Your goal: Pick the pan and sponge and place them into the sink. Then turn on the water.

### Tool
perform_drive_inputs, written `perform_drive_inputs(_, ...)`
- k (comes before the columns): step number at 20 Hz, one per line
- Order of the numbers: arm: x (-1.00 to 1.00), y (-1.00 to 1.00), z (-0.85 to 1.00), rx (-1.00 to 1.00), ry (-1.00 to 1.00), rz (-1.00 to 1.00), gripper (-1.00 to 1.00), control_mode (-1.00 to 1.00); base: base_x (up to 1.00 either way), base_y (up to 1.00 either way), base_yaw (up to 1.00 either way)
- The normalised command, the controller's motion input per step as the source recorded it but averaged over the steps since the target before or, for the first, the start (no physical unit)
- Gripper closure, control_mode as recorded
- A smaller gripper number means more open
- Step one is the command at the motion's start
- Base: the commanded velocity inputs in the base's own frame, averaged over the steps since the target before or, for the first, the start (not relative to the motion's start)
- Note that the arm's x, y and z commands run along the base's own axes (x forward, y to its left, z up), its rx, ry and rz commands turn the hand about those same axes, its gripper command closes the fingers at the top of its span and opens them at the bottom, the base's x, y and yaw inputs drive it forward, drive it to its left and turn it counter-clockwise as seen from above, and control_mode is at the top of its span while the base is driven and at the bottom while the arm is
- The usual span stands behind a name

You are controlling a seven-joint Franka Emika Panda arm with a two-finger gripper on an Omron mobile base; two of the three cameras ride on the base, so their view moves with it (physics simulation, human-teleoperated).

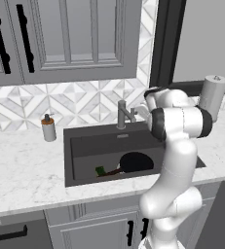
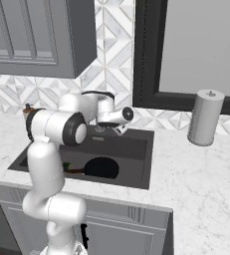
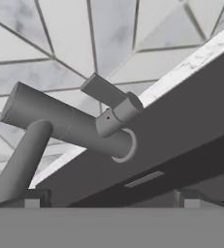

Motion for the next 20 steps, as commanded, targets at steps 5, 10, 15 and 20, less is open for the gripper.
perform_drive_inputs(5,0.32,0.0,-0.09,0.01,-0.07,0.0,-1.0,-1.0,0.0,0.0,0.0)
perform_drive_inputs(10,0.22,0.0,-0.01,0.0,-0.04,0.0,-1.0,-1.0,0.0,0.0,0.0)
perform_drive_inputs(15,0.13,0.04,-0.03,0.01,0.0,0.0,-1.0,-1.0,0.0,0.0,0.0)
perform_drive_inputs(20,0.27,0.05,-0.1,0.0,0.0,0.0,-1.0,-1.0,0.0,0.0,0.0)
